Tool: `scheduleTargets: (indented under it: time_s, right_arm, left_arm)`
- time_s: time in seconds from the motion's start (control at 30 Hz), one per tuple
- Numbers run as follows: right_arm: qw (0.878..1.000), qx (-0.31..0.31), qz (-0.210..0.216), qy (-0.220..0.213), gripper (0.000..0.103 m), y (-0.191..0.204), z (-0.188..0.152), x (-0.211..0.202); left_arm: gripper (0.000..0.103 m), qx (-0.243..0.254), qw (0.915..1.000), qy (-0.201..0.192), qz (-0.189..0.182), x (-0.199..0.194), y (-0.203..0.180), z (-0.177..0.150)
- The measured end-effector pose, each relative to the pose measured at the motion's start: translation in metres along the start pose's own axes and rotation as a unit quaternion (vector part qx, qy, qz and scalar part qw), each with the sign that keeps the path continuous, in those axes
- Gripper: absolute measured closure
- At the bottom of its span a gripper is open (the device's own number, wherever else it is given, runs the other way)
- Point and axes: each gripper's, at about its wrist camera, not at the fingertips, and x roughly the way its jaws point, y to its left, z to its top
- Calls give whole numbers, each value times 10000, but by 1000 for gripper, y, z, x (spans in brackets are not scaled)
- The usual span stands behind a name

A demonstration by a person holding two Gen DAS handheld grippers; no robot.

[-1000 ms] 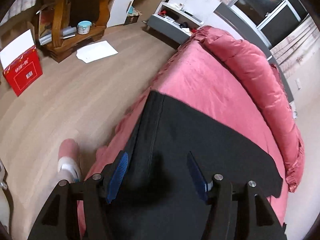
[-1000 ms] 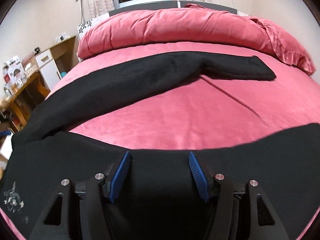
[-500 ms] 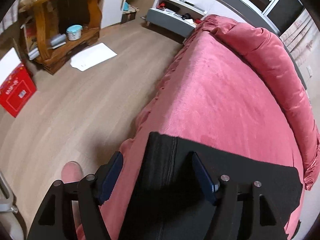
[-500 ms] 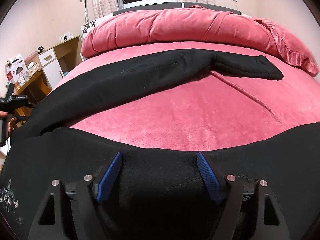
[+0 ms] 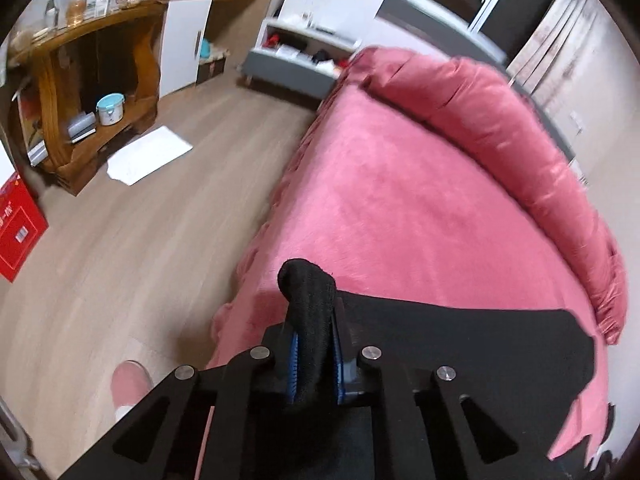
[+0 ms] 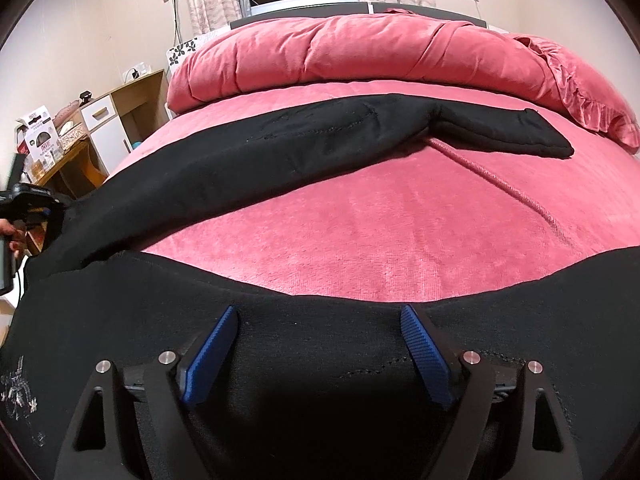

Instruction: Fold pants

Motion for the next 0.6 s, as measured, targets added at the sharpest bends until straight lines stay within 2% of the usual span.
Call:
scheduleTargets:
  time_s: [0.2, 0.37, 0.43, 0.6]
  right_arm:
    - [10000, -13, 1, 10, 17, 1, 0, 1]
    - [10000, 2, 11, 9, 17, 1, 0, 0]
    - [10000, -13, -13, 22, 17, 1, -1, -1]
    - [9994, -138, -227, 232, 17, 9, 5, 0]
  left_arm:
    - [91, -295, 9965, -419, -657, -66, -3, -17]
    - [92, -331, 9896, -568, -1279, -118, -11, -57]
    - [93, -315, 9879, -537, -1420, -132, -12, -78]
    - [93, -278, 9875, -340, -1513, -152, -10, -131]
